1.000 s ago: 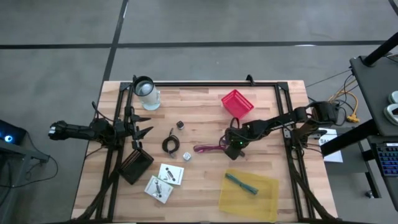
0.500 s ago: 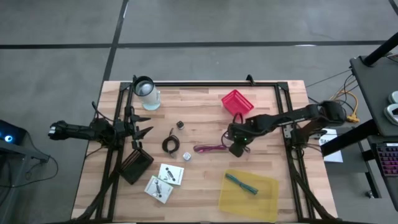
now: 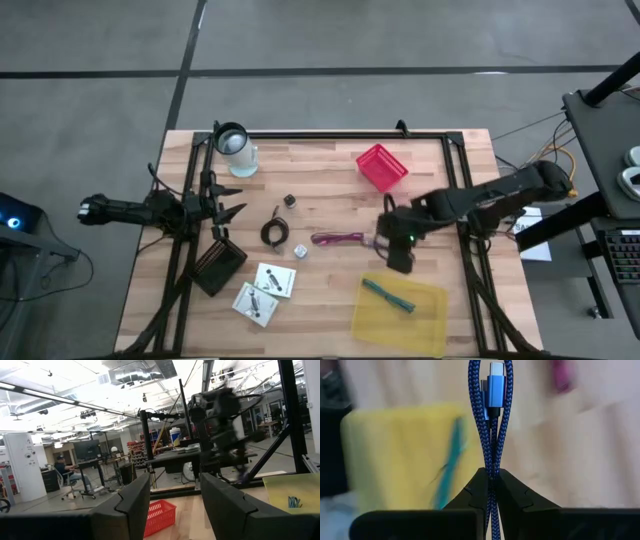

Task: Pick and place items into bin
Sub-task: Put the blue patterned charger cable into the yellow bin

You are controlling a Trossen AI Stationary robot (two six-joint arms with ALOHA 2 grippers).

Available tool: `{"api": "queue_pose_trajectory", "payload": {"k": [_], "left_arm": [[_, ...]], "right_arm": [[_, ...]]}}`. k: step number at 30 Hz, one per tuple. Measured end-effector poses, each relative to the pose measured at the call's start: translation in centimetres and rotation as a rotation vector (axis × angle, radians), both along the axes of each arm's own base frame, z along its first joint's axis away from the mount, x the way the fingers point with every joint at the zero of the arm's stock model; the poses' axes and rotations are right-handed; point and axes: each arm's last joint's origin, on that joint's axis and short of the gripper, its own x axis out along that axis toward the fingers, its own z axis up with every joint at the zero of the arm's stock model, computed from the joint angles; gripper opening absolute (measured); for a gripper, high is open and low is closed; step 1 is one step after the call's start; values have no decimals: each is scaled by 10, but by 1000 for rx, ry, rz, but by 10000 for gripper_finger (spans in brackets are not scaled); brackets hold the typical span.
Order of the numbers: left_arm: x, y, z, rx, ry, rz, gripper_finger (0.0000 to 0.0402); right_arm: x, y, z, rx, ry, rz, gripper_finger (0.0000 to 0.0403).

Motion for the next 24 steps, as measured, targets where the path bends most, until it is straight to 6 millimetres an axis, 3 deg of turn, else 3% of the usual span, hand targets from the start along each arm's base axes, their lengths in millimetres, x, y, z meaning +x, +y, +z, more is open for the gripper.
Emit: {"api": "queue_pose_trajectory", "payload": {"k": [6,12,24], "left_arm": [[0,0,0,0,-1,0,160],[0,0,0,0,-1,0,160],[0,0,0,-1,-2,0,160]], "right_arm": [[-11,37,-10,66,81,-10,13],[-18,62,-23,80,145,-46,13],[-18,70,-24,81,121,-13,17]]}}
